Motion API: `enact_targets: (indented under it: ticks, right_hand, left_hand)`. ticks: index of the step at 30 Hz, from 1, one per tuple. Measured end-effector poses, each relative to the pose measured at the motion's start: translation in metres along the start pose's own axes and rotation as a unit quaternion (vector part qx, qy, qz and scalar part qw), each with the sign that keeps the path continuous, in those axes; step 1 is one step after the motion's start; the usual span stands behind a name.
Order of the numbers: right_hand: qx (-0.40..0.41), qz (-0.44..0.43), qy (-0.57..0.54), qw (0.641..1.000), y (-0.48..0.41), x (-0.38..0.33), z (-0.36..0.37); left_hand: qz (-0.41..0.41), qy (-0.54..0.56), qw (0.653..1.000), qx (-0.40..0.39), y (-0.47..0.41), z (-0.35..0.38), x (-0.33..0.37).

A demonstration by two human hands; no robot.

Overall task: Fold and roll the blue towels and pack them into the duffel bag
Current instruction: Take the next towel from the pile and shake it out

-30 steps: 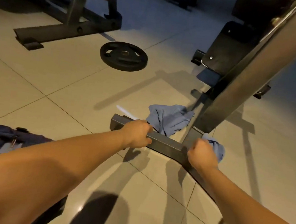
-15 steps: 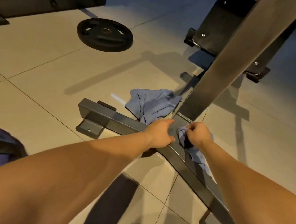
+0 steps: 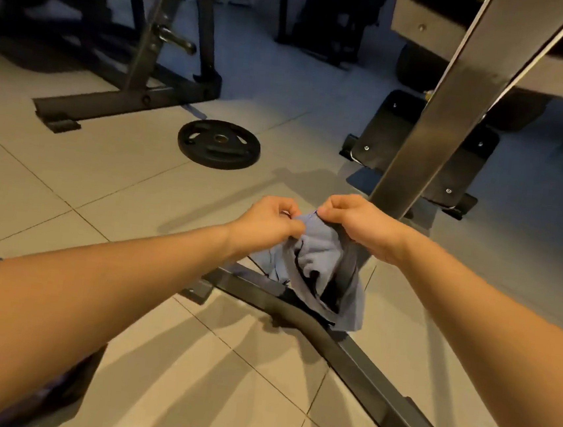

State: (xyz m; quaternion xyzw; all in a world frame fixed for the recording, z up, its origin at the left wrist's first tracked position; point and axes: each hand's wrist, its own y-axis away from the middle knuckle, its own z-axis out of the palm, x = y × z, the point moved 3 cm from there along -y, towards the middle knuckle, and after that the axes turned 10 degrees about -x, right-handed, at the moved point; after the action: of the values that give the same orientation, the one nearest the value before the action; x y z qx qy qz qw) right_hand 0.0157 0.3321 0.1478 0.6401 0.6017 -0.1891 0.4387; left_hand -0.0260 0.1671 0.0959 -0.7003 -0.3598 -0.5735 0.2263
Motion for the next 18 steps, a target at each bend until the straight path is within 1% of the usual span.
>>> enact_targets:
  ticks: [4,8,10,12,18]
  right_hand:
    - [0.027,-0.067,0.037,0.997,0.036,-0.078,0.002]
    - [0.074,-0.1,0.078,0.989,0.072,-0.136,0.002]
    - [0.083,-0.117,0.081,0.986,0.089,-0.16,0.006]
    - [0.081,-0.131,0.065,0.986,0.102,-0.177,0.013]
    - [0.057,-0.138,-0.057,0.987,0.112,-0.198,0.049]
  left_hand:
    - [0.022,-0.039,0.998,0.042,0.058,-0.042,0.062]
    - [0.035,-0.117,0.99,0.067,0.12,-0.08,0.106]
    - [0.043,-0.147,0.985,0.08,0.153,-0.097,0.118]
    - [0.041,-0.164,0.981,0.094,0.182,-0.111,0.127]
    - [0.004,-0.203,0.963,0.175,0.246,-0.143,0.129]
